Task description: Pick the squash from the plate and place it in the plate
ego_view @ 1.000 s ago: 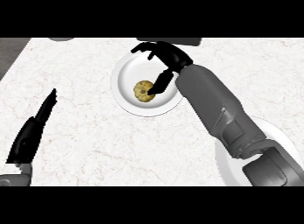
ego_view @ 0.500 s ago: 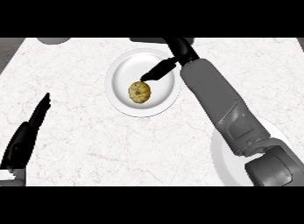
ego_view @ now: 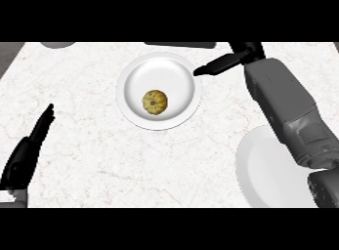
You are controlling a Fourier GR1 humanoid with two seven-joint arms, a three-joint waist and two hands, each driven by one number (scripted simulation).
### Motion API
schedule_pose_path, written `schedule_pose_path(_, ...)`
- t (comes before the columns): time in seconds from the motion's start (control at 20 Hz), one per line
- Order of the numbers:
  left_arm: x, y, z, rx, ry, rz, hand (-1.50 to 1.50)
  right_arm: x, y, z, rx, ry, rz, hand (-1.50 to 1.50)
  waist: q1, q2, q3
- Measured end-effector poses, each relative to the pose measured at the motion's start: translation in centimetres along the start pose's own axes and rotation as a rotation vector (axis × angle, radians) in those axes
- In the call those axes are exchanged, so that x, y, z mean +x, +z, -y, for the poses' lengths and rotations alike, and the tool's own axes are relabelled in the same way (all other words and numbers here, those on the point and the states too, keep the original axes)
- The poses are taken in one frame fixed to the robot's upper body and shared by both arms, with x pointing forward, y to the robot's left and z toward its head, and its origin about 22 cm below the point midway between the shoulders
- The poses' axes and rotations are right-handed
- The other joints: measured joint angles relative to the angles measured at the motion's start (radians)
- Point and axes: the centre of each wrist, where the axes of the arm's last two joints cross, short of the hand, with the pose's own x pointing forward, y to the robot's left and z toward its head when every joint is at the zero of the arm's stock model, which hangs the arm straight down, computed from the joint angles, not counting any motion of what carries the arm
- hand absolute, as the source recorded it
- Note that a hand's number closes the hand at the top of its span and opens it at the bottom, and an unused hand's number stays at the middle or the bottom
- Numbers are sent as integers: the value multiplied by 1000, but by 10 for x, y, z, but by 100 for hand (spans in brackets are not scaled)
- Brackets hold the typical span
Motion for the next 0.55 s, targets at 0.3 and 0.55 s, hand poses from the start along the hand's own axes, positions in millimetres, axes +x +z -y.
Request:
schedule_pose_path(0.3, 6, -5, 3, -7, 2, 12, 0, -7, 23, 52, 0, 1, 63, -150, 12, 9, 1)
schedule_pose_path(0.55, 7, -3, 8, -18, 5, 23, 0, -4, 34, 82, -10, 17, 77, -150, 26, 13, 2)
